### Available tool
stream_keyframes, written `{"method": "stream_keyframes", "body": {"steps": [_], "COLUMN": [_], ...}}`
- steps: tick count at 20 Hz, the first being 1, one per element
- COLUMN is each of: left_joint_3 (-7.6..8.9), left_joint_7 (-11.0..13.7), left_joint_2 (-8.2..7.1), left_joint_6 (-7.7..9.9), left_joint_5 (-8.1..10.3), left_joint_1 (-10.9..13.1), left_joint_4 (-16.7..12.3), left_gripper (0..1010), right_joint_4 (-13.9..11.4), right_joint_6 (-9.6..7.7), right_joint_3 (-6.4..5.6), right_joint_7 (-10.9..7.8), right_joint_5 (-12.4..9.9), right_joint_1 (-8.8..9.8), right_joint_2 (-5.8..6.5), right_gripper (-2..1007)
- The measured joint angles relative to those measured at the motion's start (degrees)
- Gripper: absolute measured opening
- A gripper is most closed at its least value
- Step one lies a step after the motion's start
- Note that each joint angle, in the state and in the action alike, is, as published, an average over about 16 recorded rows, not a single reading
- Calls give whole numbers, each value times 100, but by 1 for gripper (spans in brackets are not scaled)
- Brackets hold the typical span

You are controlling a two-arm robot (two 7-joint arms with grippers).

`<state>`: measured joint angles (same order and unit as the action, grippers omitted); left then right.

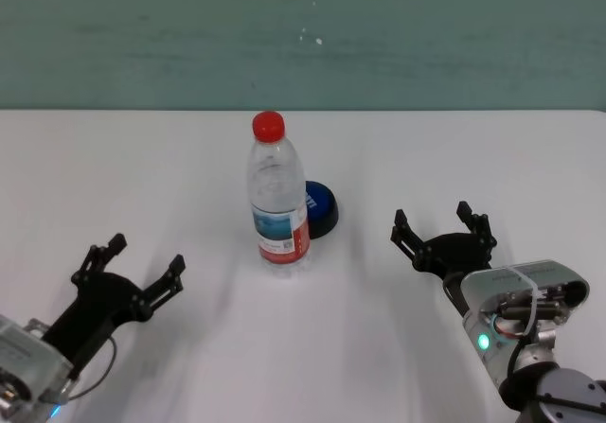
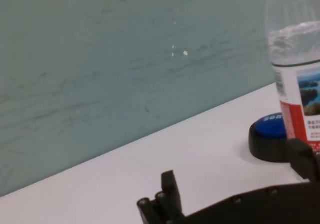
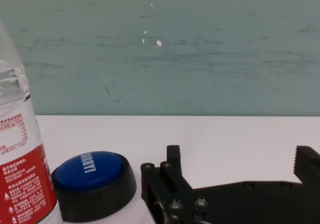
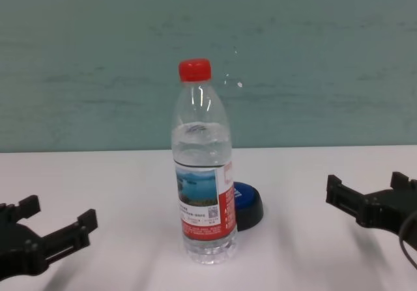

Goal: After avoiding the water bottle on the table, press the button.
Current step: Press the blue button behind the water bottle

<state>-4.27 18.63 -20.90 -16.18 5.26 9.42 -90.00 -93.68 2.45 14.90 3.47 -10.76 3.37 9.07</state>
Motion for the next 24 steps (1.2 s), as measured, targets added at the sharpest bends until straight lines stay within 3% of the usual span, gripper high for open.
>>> {"method": "stream_keyframes", "body": {"steps": [12, 24], "left_joint_3": [-405, -611], "left_joint_7": [-117, -255], "left_joint_2": [151, 283], "left_joint_6": [-53, -96], "left_joint_5": [-280, -523], "left_joint_1": [-372, -702], "left_joint_4": [315, 662], "left_gripper": [1000, 1000], "right_joint_4": [0, 0], "right_joint_6": [0, 0], "right_joint_3": [0, 0], "right_joint_7": [0, 0], "right_joint_5": [0, 0], "right_joint_1": [0, 0], "right_joint_2": [0, 0], "right_gripper": [1004, 1004]}}
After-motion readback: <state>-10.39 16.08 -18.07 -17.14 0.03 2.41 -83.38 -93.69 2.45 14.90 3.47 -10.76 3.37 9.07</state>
